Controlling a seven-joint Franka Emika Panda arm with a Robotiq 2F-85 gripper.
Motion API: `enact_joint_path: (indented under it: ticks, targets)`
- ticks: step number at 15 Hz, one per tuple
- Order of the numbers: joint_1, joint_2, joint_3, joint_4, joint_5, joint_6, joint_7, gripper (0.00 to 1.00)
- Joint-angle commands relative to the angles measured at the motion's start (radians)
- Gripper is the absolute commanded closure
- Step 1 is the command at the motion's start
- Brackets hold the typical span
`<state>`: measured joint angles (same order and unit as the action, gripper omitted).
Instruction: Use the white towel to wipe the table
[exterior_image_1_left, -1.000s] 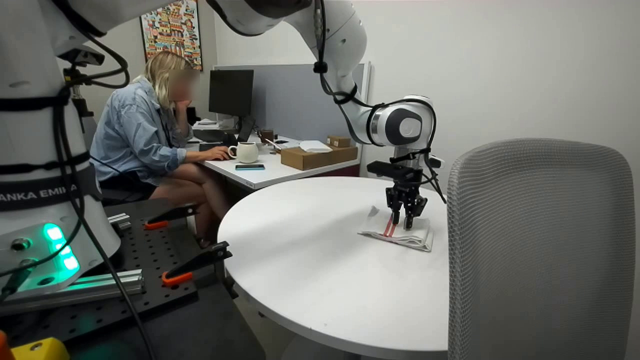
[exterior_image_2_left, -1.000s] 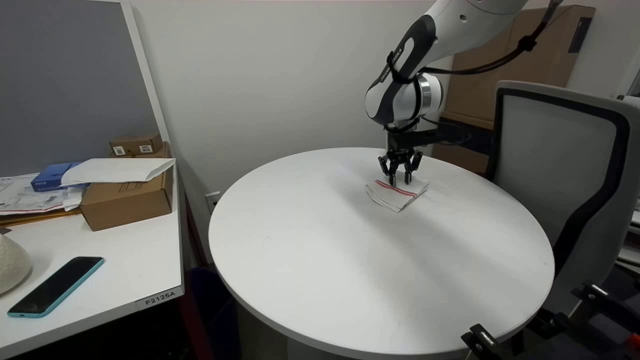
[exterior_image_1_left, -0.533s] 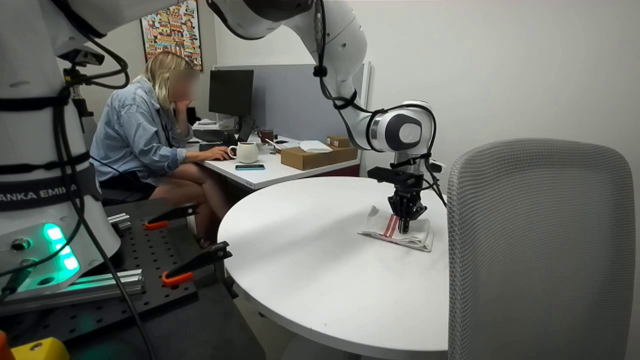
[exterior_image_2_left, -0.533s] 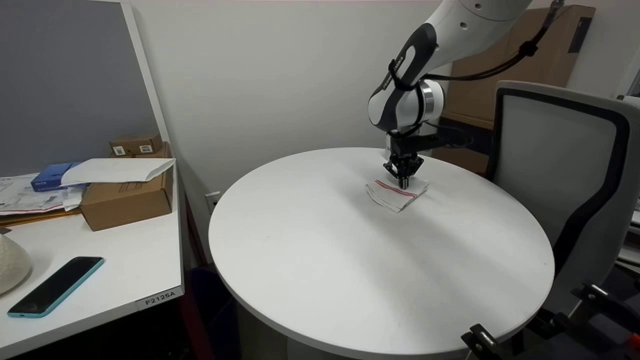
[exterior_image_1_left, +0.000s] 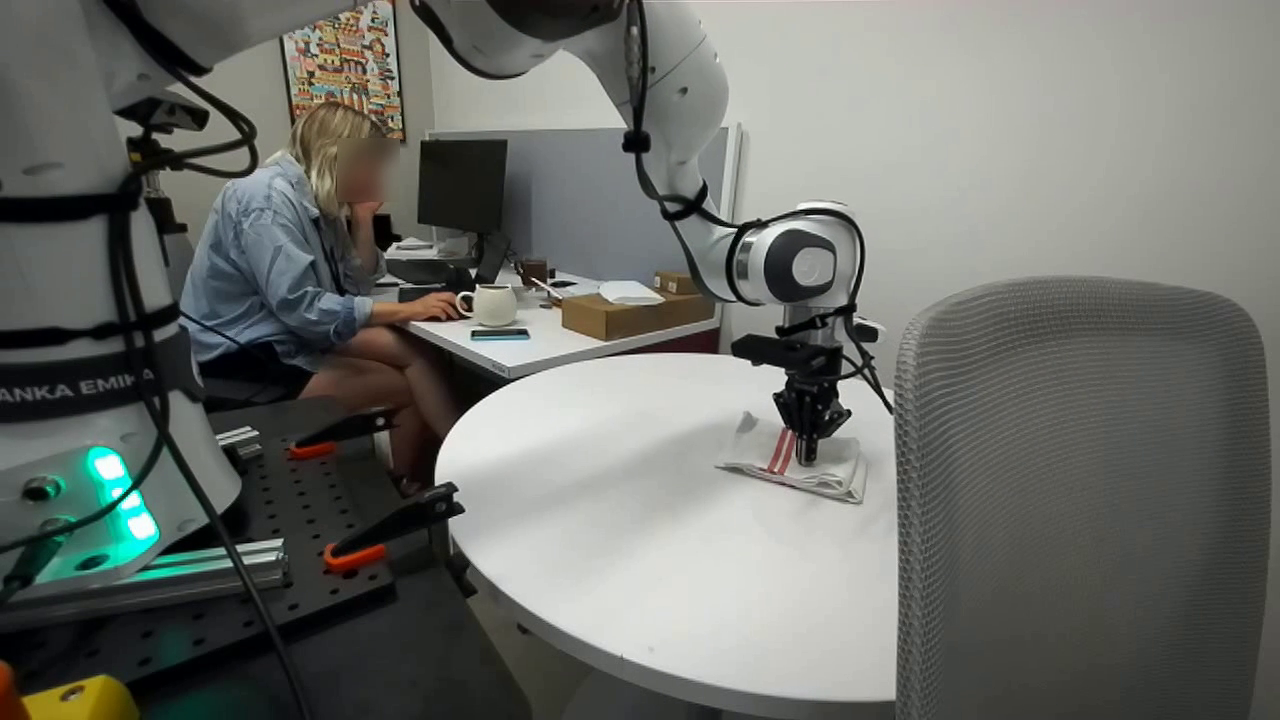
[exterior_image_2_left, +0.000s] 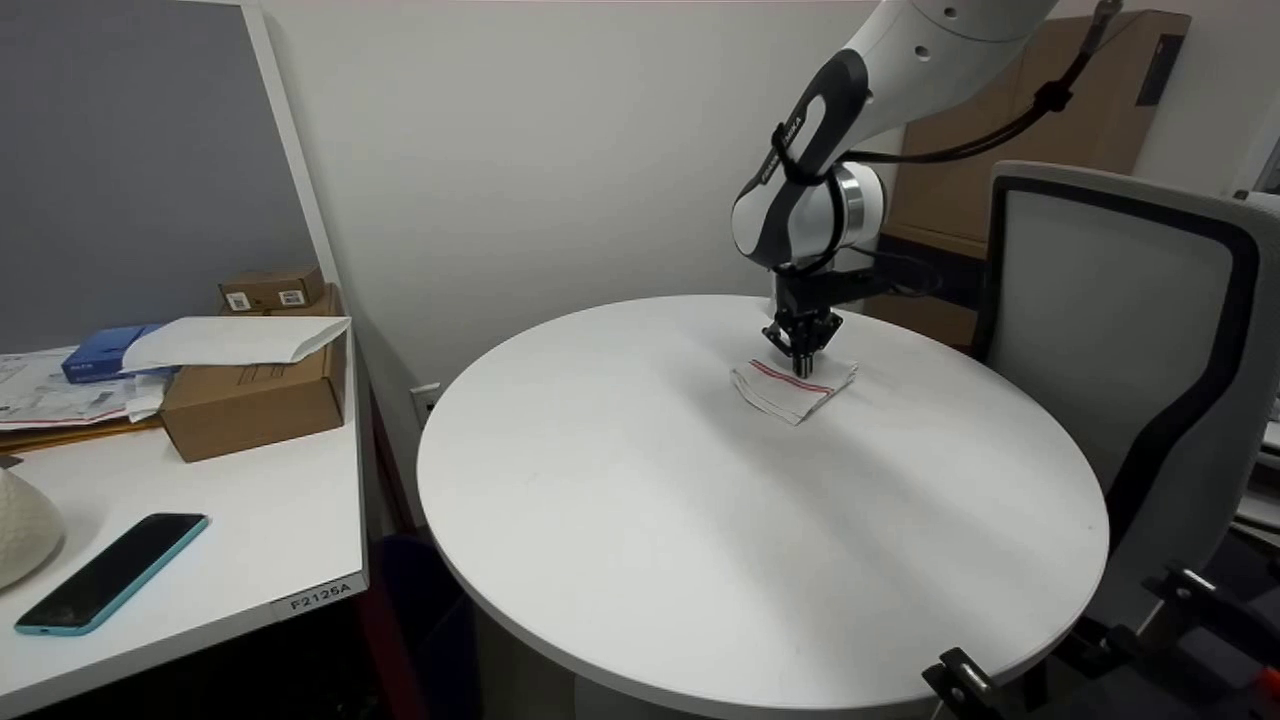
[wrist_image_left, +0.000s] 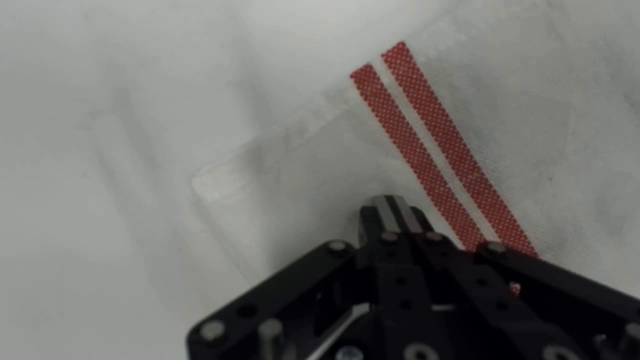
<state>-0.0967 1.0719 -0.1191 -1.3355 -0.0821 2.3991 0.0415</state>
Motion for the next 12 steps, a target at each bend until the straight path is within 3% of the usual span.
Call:
enact_joint_path:
  ticks: [1,5,9,10,11,12]
  targets:
    - [0.016,-0.032,0.011,-0.046,-0.009,0.052,-0.025,0.98]
    - [-0.001,-0.014,0.059,-0.052,0.012,0.059,-0.075,0.99]
    - [-0.006,-0.022,0.063,-0.059,0.013,0.061,-0.09,0.99]
    - [-0.007,-0.023,0.063,-0.058,0.013,0.059,-0.091,0.74]
    - [-0.005,-0.024,0.061,-0.06,0.009,0.062,-0.092,0.71]
    - [-0.002,-0.024,0.059,-0.061,0.003,0.064,-0.097,0.92]
